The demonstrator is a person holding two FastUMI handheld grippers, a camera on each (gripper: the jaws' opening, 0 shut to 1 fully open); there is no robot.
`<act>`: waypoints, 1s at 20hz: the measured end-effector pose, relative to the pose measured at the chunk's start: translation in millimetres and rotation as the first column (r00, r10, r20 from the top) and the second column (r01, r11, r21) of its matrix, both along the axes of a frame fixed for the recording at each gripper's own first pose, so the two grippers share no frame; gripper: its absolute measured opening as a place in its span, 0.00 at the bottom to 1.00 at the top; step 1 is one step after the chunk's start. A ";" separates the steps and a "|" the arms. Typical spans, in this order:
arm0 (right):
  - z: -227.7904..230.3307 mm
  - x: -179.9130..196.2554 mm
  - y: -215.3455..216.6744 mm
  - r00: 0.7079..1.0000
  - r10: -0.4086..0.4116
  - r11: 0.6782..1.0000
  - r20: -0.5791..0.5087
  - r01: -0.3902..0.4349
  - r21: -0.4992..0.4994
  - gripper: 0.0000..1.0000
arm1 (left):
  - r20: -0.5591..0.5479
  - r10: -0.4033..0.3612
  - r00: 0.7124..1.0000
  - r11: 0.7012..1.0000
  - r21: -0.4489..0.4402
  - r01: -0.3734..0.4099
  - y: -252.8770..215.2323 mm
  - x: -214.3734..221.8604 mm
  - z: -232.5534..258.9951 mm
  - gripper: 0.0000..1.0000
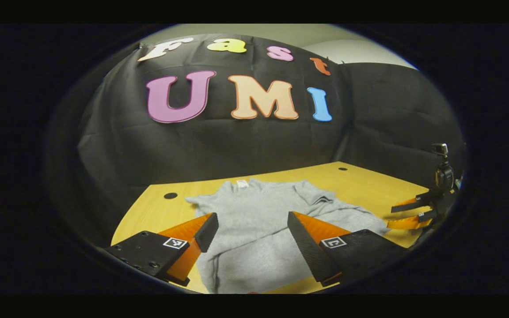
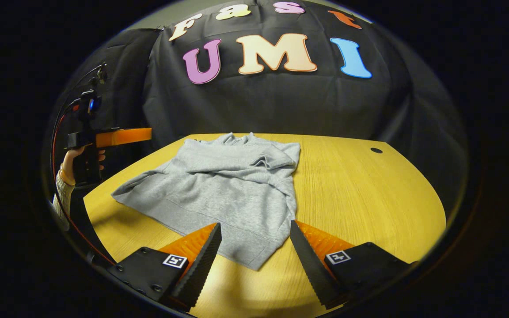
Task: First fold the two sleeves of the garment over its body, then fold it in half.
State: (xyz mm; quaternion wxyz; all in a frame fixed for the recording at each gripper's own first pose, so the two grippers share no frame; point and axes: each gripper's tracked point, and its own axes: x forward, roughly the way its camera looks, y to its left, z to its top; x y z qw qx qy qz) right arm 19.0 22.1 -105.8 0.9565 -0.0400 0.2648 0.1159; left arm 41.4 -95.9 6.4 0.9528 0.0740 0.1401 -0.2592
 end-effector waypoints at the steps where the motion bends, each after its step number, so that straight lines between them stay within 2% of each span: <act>1: -2.0 0.6 3.4 1.000 0.005 1.000 -0.006 -0.005 -0.003 0.98 | -0.015 0.004 1.000 1.000 0.015 -0.004 10.5 -7.3 -8.4 0.94; 4: -12.2 0.9 8.2 0.999 0.013 1.000 -0.033 -0.014 -0.017 0.98 | -0.084 0.015 0.996 0.998 0.062 -0.010 37.0 -28.9 -34.3 0.94; 5: -16.1 0.2 8.1 0.999 0.010 1.000 -0.043 -0.012 -0.029 0.94 | -0.107 0.020 0.994 0.997 0.071 -0.012 43.8 -35.8 -43.6 0.94; 7: -22.1 -0.3 9.1 0.998 0.008 0.999 -0.061 -0.010 -0.042 0.98 | -0.164 0.020 0.986 0.996 0.084 -0.006 51.4 -49.3 -64.3 0.94; 8: -25.1 -0.7 11.7 0.997 0.011 0.999 -0.071 -0.014 -0.039 0.94 | -0.195 0.023 0.981 0.996 0.089 -0.005 53.6 -55.2 -75.3 0.94; 9: -26.7 -0.9 14.6 0.997 0.015 0.999 -0.079 -0.018 -0.037 0.98 | -0.220 0.026 0.975 0.996 0.093 -0.005 54.7 -59.9 -85.3 0.94; 11: -32.1 -2.1 18.7 0.995 0.022 0.999 -0.094 -0.026 -0.047 0.94 | -0.255 0.031 0.966 0.995 0.098 -0.006 56.2 -66.7 -98.3 0.94; 13: -37.2 -3.0 19.6 0.994 0.027 0.997 -0.105 -0.035 -0.074 0.98 | -0.276 0.050 0.960 0.993 0.113 -0.020 62.3 -70.5 -108.4 0.95; 16: -41.4 -6.1 14.5 0.994 0.033 0.995 -0.106 -0.043 -0.089 0.94 | -0.279 0.068 0.958 0.990 0.137 -0.031 65.5 -71.9 -114.8 0.94; 18: -42.4 -6.2 14.7 0.993 0.030 0.995 -0.110 -0.040 -0.088 0.98 | -0.294 0.078 0.953 0.983 0.180 -0.025 66.1 -74.7 -127.2 0.94; 19: -43.0 -6.2 14.5 0.993 0.034 0.995 -0.111 -0.044 -0.089 0.95 | -0.305 0.090 0.948 0.975 0.220 -0.022 68.6 -77.1 -136.8 0.94; 20: -43.8 -6.0 14.6 0.993 0.036 0.995 -0.114 -0.046 -0.089 0.95 | -0.276 0.086 0.957 0.977 0.214 -0.026 66.9 -73.6 -133.3 0.94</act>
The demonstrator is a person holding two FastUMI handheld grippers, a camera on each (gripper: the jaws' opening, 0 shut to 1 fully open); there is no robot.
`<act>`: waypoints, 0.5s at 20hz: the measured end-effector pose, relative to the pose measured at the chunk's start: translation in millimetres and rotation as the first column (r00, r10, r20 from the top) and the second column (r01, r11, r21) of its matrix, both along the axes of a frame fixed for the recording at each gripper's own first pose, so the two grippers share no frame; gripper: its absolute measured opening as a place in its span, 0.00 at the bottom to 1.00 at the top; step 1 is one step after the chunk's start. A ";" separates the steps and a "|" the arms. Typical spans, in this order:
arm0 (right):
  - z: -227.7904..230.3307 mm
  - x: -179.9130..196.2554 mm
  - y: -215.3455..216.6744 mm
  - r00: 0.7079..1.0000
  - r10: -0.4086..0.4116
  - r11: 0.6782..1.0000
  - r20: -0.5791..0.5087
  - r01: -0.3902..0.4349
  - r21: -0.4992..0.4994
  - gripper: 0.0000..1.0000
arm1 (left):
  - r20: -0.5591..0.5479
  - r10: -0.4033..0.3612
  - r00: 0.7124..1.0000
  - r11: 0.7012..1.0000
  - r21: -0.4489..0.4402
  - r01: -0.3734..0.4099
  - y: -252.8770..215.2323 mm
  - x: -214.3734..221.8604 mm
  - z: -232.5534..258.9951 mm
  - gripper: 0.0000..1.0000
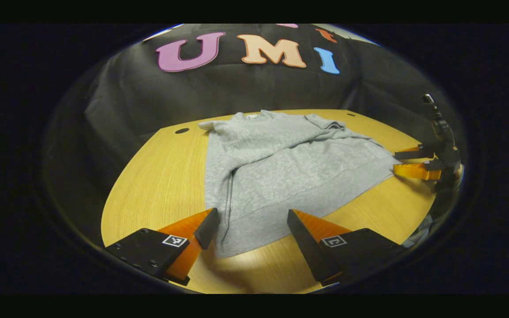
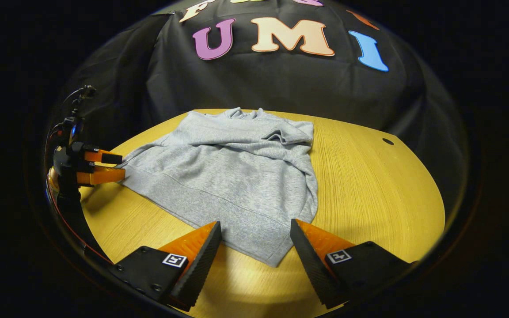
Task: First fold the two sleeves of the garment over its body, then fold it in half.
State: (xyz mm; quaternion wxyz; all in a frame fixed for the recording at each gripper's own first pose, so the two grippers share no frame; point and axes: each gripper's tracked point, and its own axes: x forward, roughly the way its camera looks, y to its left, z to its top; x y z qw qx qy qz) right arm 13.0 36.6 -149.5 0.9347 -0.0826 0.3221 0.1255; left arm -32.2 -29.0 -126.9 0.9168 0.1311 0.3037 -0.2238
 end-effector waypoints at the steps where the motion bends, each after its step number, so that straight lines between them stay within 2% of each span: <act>1: -0.1 -0.5 -0.3 1.000 -0.001 1.000 -0.002 0.001 0.002 0.99 | 0.000 0.001 1.000 1.000 -0.005 -0.001 -2.8 1.6 4.8 0.96; 2: -0.6 -0.2 -0.5 1.000 -0.003 1.000 -0.005 0.003 0.004 0.99 | -0.028 0.013 1.000 1.000 -0.002 -0.013 -0.9 -1.7 -0.9 0.94; 3: -1.1 -0.1 -0.8 1.000 -0.004 1.000 -0.007 0.004 0.005 0.95 | -0.002 0.015 1.000 1.000 -0.025 -0.015 -1.9 0.7 2.6 0.95; 5: -1.1 -0.3 -0.2 1.000 -0.003 1.000 -0.013 0.003 0.007 0.98 | -0.011 0.023 1.000 0.999 -0.032 -0.024 -0.1 -2.0 -0.4 0.93; 7: -1.3 -1.3 2.0 1.000 0.007 1.000 -0.016 -0.006 0.014 0.93 | -0.014 0.021 1.000 0.999 -0.034 -0.021 -3.6 -2.6 -1.5 0.90; 9: -1.4 -2.9 4.2 1.000 0.020 1.000 -0.017 -0.020 0.014 0.83 | -0.016 0.019 1.000 0.999 -0.042 -0.020 -4.8 -3.2 -2.4 0.78; 10: -3.4 -4.6 12.6 0.999 0.036 0.999 -0.019 -0.035 0.030 0.78 | -0.012 0.014 1.000 0.998 -0.053 -0.015 -7.4 -2.4 -1.0 0.63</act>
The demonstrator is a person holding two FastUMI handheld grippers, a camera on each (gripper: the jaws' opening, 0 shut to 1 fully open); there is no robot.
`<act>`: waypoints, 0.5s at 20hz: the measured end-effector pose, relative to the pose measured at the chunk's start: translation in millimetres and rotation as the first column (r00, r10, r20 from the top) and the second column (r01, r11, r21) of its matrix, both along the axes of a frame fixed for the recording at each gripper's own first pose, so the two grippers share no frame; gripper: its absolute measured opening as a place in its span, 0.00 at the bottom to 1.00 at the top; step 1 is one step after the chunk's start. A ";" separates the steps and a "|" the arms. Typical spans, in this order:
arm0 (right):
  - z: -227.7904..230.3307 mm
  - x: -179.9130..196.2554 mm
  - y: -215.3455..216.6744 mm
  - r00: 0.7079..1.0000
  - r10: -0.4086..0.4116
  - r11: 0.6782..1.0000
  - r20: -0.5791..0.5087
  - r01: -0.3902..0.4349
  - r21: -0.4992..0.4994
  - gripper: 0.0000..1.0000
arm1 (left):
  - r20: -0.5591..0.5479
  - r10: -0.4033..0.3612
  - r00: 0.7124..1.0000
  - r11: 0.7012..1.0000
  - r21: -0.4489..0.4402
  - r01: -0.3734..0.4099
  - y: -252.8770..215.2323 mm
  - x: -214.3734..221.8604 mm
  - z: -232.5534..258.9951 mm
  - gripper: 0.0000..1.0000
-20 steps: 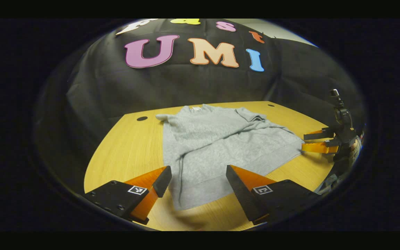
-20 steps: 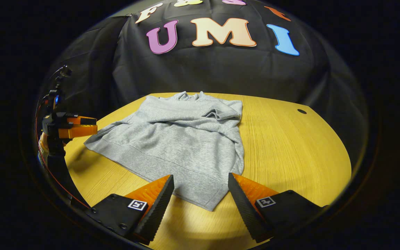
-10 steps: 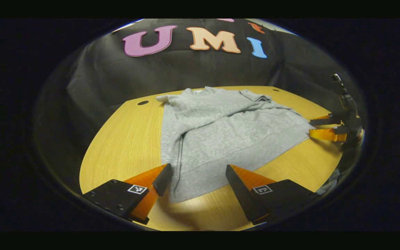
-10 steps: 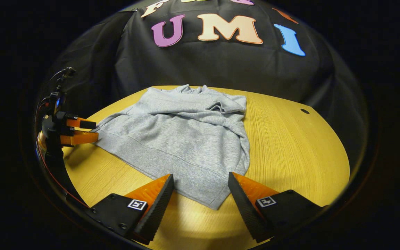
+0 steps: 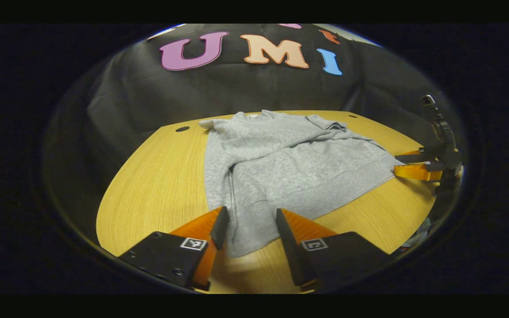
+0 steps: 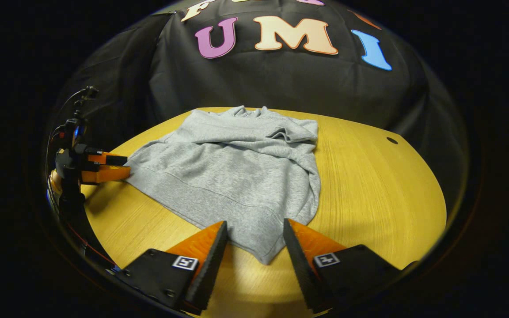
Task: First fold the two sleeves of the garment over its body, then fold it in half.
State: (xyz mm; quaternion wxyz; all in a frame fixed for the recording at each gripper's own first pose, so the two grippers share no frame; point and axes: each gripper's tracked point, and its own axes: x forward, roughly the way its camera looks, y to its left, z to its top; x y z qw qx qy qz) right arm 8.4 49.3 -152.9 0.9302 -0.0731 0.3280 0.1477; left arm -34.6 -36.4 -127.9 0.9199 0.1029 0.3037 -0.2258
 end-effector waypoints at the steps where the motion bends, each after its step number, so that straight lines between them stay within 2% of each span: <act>1: 0.3 -0.7 4.4 1.000 0.012 1.000 0.003 -0.012 0.001 0.70 | -0.005 0.010 1.000 1.000 -0.008 -0.010 -1.1 1.9 0.3 0.51; 2: 1.1 -0.4 7.8 1.000 0.023 1.000 0.009 -0.023 -0.004 0.53 | -0.007 0.016 1.000 1.000 -0.008 -0.016 0.3 2.4 -0.6 0.39; 3: -0.2 -3.3 13.7 0.999 0.043 0.999 0.005 -0.043 0.006 0.49 | -0.002 0.021 1.000 1.000 -0.014 -0.021 -1.2 3.4 0.2 0.27; 4: -1.6 -4.7 15.5 0.999 0.035 0.999 -0.001 -0.035 0.016 0.37 | -0.006 0.020 1.000 1.000 -0.018 -0.020 -2.3 1.5 0.7 0.16; 5: 0.9 -5.8 16.0 1.000 0.029 0.999 -0.002 -0.029 0.019 0.24 | 0.001 0.021 1.000 1.000 -0.020 -0.021 -2.9 0.8 1.6 0.12; 6: 0.6 -7.5 15.6 1.000 0.026 0.999 -0.017 -0.025 0.024 0.15 | 0.001 0.018 1.000 1.000 -0.012 -0.018 -1.9 -1.5 0.2 0.05; 7: -0.1 -9.7 15.2 0.999 0.028 0.999 -0.018 -0.027 0.025 0.12 | 0.017 0.021 1.000 1.000 -0.015 -0.021 -1.5 -2.2 1.8 0.07; 8: 0.7 -11.8 15.7 1.000 0.015 0.999 -0.025 -0.014 0.034 0.12 | 0.020 0.019 1.000 1.000 -0.009 -0.019 -2.0 -3.3 -0.5 0.02; 9: 0.8 -13.5 15.6 0.999 0.020 0.999 -0.031 -0.019 0.033 0.05 | 0.032 0.018 0.999 1.000 -0.009 -0.018 -2.0 -5.4 2.3 0.02; 10: 3.8 -14.4 15.7 0.999 0.020 0.999 -0.029 -0.019 0.029 0.05 | 0.036 0.024 0.999 1.000 -0.018 -0.024 -2.7 -7.1 3.5 0.02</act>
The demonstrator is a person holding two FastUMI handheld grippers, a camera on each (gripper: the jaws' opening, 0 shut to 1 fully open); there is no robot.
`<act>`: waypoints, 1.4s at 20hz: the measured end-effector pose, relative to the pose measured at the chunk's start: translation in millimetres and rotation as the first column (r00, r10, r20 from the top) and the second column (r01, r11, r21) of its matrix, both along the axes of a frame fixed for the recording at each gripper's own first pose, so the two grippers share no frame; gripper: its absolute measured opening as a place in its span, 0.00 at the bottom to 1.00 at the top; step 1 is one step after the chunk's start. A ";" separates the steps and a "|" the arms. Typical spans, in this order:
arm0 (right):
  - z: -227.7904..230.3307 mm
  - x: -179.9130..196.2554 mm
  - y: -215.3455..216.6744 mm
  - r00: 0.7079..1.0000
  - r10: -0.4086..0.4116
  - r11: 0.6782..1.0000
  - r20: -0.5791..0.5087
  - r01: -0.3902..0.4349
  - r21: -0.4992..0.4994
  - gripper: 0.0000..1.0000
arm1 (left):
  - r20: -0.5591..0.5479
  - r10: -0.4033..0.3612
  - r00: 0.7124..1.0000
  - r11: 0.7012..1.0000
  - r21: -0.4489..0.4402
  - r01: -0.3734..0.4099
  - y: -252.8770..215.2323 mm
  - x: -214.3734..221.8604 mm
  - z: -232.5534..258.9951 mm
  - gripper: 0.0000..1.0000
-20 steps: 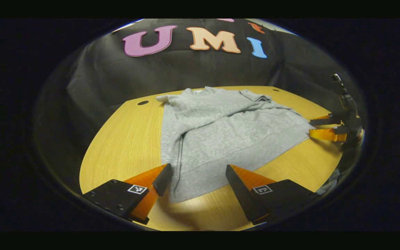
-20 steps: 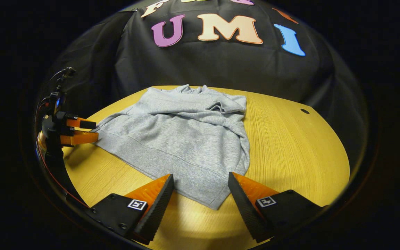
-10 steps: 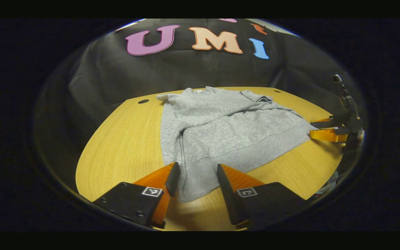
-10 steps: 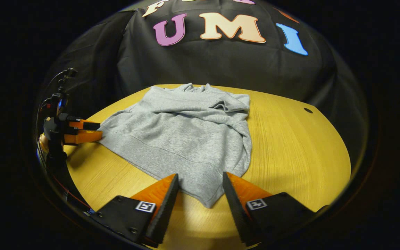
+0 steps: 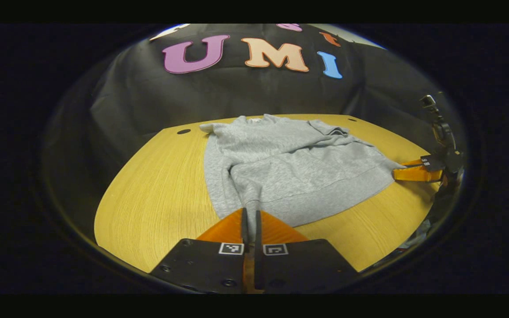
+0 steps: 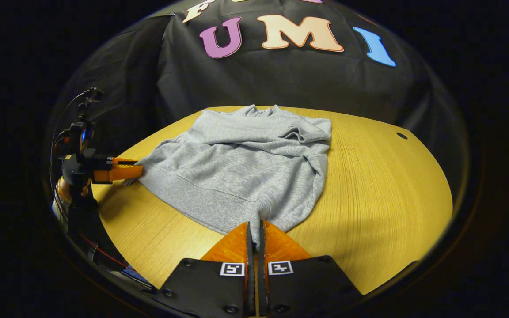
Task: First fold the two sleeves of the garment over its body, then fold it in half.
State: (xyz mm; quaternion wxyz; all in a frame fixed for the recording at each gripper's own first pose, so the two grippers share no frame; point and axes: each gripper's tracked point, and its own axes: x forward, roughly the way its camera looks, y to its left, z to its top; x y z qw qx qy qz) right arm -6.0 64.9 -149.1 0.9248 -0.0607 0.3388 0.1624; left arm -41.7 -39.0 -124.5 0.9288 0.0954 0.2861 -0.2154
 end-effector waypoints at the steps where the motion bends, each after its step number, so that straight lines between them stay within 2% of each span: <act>1: 1.9 -0.7 2.2 1.000 -0.003 1.000 0.008 0.003 -0.002 0.05 | -0.004 0.004 1.000 1.000 -0.006 -0.004 0.0 -2.6 -1.2 0.00; 2: 3.9 -2.1 1.4 1.000 0.001 1.000 0.011 0.000 -0.011 0.02 | -0.004 0.005 1.000 1.000 -0.010 -0.005 0.1 -5.2 0.2 0.00; 7: 21.9 -9.4 4.6 0.999 -0.006 1.000 0.048 0.007 -0.018 0.02 | -0.023 -0.001 1.000 0.999 -0.052 0.000 -4.5 -22.3 19.6 0.00; 13: 74.1 4.4 18.7 0.993 -0.010 0.998 0.113 0.003 0.063 0.02 | 0.034 -0.063 0.997 0.987 -0.143 0.068 -25.5 -11.1 72.9 0.00; 17: 106.9 37.1 18.3 0.987 -0.005 0.997 0.161 -0.007 0.073 0.02 | 0.095 -0.055 0.994 0.969 -0.235 0.076 -34.5 22.1 110.0 0.00; 22: 135.4 94.0 18.8 0.979 -0.006 0.999 0.205 -0.001 0.032 0.02 | 0.150 -0.044 0.988 0.958 -0.274 0.085 -48.5 72.7 137.9 0.00; 25: 138.8 127.0 24.3 0.980 -0.012 0.999 0.199 0.006 0.032 0.02 | 0.152 0.007 0.988 0.955 -0.293 0.038 -52.2 110.7 139.6 0.00; 28: 134.2 162.7 20.0 0.984 -0.048 0.998 0.169 0.038 0.058 0.02 | 0.119 0.072 0.990 0.931 -0.364 -0.024 -57.6 146.2 138.4 0.00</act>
